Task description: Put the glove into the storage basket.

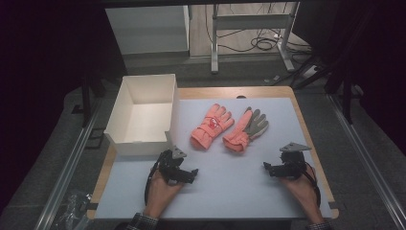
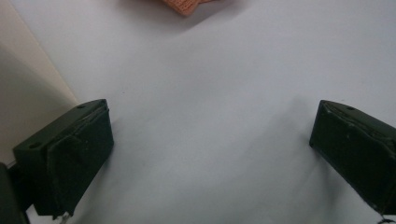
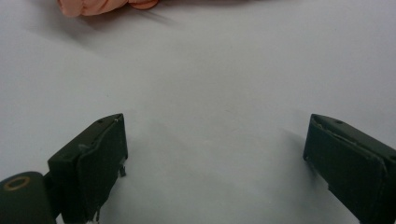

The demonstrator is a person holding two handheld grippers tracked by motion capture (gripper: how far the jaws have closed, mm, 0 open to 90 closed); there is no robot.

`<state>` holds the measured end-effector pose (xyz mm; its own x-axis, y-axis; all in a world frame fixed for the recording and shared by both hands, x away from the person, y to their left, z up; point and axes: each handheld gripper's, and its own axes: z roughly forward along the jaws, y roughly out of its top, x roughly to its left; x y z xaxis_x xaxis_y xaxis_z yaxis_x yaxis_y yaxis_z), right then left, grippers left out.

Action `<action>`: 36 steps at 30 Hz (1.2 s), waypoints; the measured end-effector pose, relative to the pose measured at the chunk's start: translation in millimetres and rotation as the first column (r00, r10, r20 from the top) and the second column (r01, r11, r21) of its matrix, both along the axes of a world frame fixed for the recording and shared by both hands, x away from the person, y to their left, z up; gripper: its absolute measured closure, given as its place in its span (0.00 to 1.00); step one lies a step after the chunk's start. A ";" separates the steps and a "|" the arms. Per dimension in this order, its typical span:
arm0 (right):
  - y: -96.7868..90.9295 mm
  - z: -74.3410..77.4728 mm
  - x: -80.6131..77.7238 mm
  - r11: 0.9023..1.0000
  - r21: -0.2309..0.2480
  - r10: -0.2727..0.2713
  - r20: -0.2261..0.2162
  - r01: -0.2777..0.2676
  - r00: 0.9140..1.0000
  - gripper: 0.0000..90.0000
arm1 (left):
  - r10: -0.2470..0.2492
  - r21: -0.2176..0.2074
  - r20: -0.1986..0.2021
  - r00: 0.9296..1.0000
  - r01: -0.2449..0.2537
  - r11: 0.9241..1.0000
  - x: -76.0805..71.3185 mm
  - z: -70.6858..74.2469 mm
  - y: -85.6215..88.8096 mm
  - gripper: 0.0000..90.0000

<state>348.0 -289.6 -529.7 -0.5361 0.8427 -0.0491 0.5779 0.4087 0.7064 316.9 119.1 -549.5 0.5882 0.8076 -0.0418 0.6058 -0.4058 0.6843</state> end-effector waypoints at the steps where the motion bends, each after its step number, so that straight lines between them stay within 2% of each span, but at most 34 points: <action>1: -0.2 0.2 -0.1 1.000 0.000 0.001 0.000 -0.001 1.000 0.08 | 0.000 0.000 0.000 1.000 0.000 1.000 0.0 0.0 0.0 0.00; 8: 0.9 4.5 -1.6 1.000 -0.006 0.026 0.006 -0.026 1.000 0.15 | 0.000 0.001 0.000 1.000 0.000 1.000 0.0 0.0 0.0 0.00; 19: 3.3 19.3 5.7 0.997 0.061 0.040 0.008 -0.040 0.999 0.17 | 0.000 0.001 0.000 1.000 0.000 1.000 -0.1 0.0 0.0 0.00; 23: 9.1 27.0 12.9 0.996 0.074 0.055 0.007 -0.056 0.998 0.17 | -0.003 0.005 -0.002 1.000 0.003 1.000 -0.1 0.2 0.3 0.00; 29: 17.3 33.5 25.5 0.996 0.062 0.061 0.015 -0.061 0.998 0.18 | -0.003 0.005 -0.002 1.000 0.003 1.000 -0.1 0.2 0.3 0.00; 36: 23.7 42.6 43.6 0.995 0.079 0.063 0.021 -0.064 0.998 0.31 | -0.003 0.005 -0.002 1.000 0.003 1.000 -0.1 0.2 0.3 0.00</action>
